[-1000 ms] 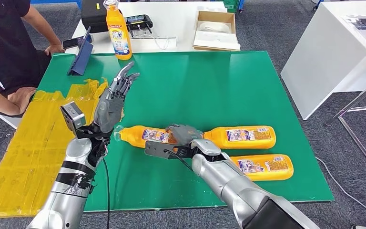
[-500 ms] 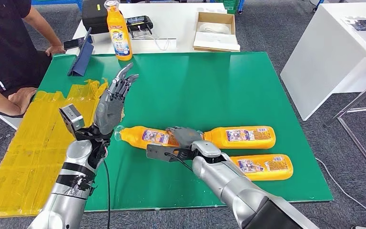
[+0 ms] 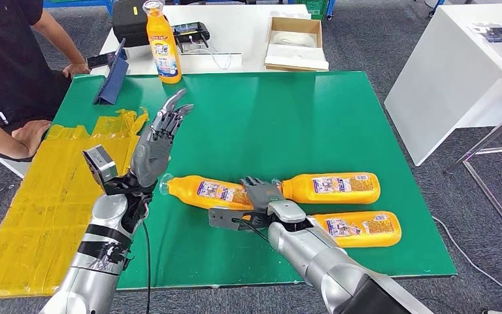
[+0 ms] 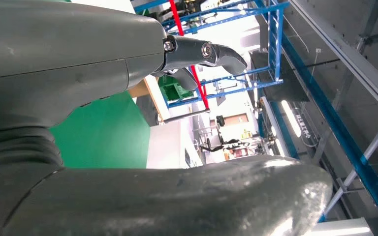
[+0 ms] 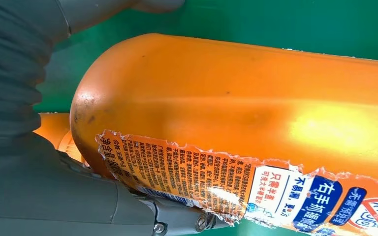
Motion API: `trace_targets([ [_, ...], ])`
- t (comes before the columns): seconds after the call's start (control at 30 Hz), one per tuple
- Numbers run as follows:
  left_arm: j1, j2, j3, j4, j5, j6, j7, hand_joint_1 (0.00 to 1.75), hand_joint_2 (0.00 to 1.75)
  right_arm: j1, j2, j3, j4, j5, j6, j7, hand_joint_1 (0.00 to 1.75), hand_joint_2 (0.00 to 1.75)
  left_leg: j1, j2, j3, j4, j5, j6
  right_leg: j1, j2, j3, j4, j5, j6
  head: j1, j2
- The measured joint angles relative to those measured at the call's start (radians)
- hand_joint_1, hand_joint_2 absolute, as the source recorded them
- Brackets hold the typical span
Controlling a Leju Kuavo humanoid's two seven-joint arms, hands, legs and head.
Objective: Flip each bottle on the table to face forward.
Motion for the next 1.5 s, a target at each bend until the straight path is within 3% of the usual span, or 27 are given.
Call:
trace_targets([
  [0.73,0.016,0.0,-0.001,-0.006,-0.002,-0.001,0.0,0.0,0.0,-0.001,0.0,-0.001,0.003,0.016,0.006,0.018,0.0,1.75,0.0,0.0,0.0,0.0,0.0,0.0,0.0,0.0,0.001,0.0,0.0,0.0,0.0,0.0],
  [0.97,0.031,0.0,-0.003,-0.006,-0.018,-0.009,-0.007,0.0,0.0,0.002,0.002,-0.038,0.002,-0.006,-0.095,-0.015,0.0,1.75,0.0,0.0,0.0,0.0,0.0,0.0,0.0,0.0,0.001,0.0,0.0,0.0,0.0,0.0],
  [1.5,0.032,0.001,0.0,-0.022,-0.016,-0.008,0.007,0.0,0.0,-0.048,0.012,-0.06,-0.059,-0.092,-0.077,-0.003,0.0,1.75,0.0,-0.001,-0.002,0.0,0.0,0.0,0.0,0.0,-0.001,0.0,0.0,0.0,0.0,0.0],
])
